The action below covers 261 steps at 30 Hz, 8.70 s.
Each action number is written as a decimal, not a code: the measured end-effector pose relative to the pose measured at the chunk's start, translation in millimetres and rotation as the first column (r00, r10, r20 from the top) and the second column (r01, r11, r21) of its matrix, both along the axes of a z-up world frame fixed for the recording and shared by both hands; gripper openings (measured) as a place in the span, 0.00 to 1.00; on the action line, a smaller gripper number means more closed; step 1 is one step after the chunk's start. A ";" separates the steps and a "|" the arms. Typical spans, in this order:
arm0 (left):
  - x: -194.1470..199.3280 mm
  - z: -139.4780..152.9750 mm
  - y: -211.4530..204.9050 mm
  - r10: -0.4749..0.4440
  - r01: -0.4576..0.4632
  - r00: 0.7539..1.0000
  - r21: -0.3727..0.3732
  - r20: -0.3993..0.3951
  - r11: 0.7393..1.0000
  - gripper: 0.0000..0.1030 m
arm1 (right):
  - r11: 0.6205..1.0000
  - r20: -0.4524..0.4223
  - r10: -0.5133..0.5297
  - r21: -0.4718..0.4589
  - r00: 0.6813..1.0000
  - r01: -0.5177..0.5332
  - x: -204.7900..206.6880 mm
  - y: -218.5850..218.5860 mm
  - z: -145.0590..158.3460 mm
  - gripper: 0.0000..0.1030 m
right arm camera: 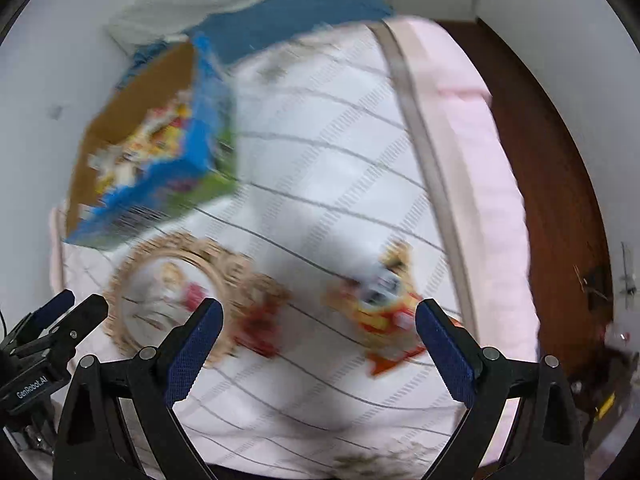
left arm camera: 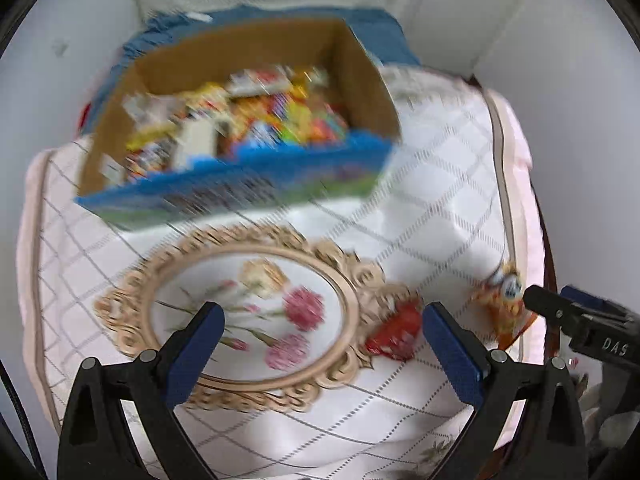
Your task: Organize snacks
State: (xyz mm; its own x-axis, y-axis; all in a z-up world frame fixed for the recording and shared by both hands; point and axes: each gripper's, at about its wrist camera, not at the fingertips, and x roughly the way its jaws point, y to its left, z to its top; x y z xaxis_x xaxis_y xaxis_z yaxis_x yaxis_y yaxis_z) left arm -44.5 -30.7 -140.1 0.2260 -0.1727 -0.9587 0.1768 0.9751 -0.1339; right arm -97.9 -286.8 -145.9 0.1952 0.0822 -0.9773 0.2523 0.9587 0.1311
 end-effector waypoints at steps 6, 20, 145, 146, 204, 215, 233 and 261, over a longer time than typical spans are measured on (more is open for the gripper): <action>-10.1 -44.5 -36.7 -0.065 0.066 0.994 0.002 -0.088 0.998 0.98 | 0.989 -0.093 0.096 -0.101 0.991 -0.106 -1.3 -9.5 -35.2 0.96; -25.1 -88.5 -74.0 -0.147 0.154 0.979 0.039 -0.141 0.987 0.98 | 0.958 -0.236 0.231 -0.111 0.944 -0.263 19.3 -12.1 -96.1 0.92; 328.2 -77.2 123.8 0.145 -0.120 0.972 0.143 -0.184 0.983 0.95 | 0.974 -0.037 0.217 -0.059 0.975 -0.219 327.5 196.3 -52.8 0.92; 327.9 -75.6 122.8 0.142 -0.116 0.973 0.149 -0.183 0.982 0.95 | 0.972 -0.036 0.224 -0.062 0.974 -0.226 327.9 199.0 -52.6 0.92; -53.8 146.1 121.5 0.174 -0.230 0.877 0.073 0.449 0.970 0.95 | 0.965 0.466 0.260 -0.164 0.846 -0.206 -24.8 175.7 151.0 0.94; -122.3 176.6 126.9 0.198 -0.259 0.842 0.055 0.503 0.964 0.95 | 0.967 0.539 0.254 -0.161 0.803 -0.198 -106.0 173.9 190.7 0.94; -144.6 201.4 135.2 0.232 -0.282 0.794 0.003 0.562 0.959 0.95 | 0.961 0.599 0.271 -0.215 0.754 -0.174 -124.8 176.1 220.4 0.99; -79.0 183.2 128.0 0.217 -0.301 0.786 0.052 0.579 0.952 1.00 | 0.967 0.593 0.229 -0.231 0.772 -0.109 -52.0 170.5 192.6 0.99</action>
